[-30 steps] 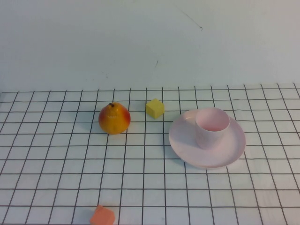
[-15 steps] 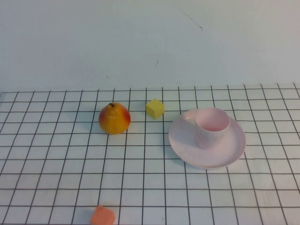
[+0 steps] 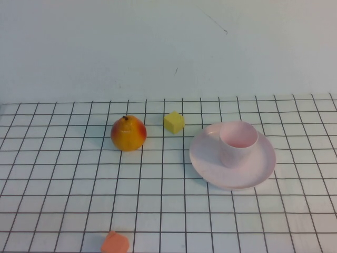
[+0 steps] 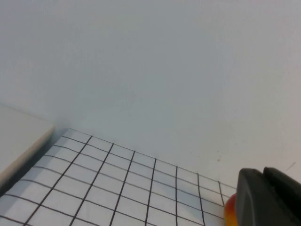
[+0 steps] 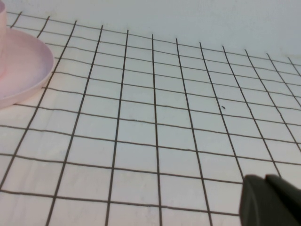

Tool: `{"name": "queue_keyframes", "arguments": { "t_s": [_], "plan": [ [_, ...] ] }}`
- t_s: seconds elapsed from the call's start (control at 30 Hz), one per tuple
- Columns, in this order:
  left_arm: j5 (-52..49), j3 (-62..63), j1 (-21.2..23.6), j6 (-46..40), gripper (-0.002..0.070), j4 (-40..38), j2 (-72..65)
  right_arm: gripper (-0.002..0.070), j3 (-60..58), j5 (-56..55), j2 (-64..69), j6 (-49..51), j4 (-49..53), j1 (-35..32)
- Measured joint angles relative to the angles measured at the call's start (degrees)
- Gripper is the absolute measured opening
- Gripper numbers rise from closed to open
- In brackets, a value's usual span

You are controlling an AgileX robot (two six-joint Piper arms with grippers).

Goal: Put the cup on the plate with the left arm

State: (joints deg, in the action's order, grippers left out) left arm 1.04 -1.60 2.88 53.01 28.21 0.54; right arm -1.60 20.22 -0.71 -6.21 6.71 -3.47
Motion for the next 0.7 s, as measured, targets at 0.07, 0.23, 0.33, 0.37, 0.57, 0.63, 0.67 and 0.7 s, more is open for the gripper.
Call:
{"name": "queue_keyframes", "arguments": {
  "t_s": [0.07,0.23,0.33,0.37,0.57,0.63,0.67,0.7],
  "plan": [
    [1.43,0.0,0.0,0.38,-0.0001,0.0,0.0,-0.0002,0.0,0.0,0.0,0.0,0.0,0.0],
    [9.05,0.0,-1.0,-1.8,-0.0001,1.08,0.09,-0.0002,0.0,0.0,0.0,0.0,0.0,0.0],
    [11.01,0.0,-3.16,-10.19,-0.0001,-5.2,0.13,-0.0002,0.0,0.0,0.0,0.0,0.0,0.0],
    [10.71,0.0,-4.06,-14.11,-0.0001,-8.62,0.13,-0.0002,0.0,0.0,0.0,0.0,0.0,0.0],
    [-2.13,0.0,-8.44,-38.74,-0.0001,-25.86,0.13,-0.0002,0.0,0.0,0.0,0.0,0.0,0.0],
    [-9.75,0.0,-9.06,-42.23,-0.0001,-28.21,0.13,-0.0002,0.0,0.0,0.0,0.0,0.0,0.0],
    [-13.54,0.0,-9.06,-43.21,-0.0001,-29.02,0.13,-0.0002,0.0,0.0,0.0,0.0,0.0,0.0],
    [-16.83,0.0,-8.91,-43.62,-0.0001,-30.12,0.13,-0.0002,0.0,0.0,0.0,0.0,0.0,0.0]
  ]
}}
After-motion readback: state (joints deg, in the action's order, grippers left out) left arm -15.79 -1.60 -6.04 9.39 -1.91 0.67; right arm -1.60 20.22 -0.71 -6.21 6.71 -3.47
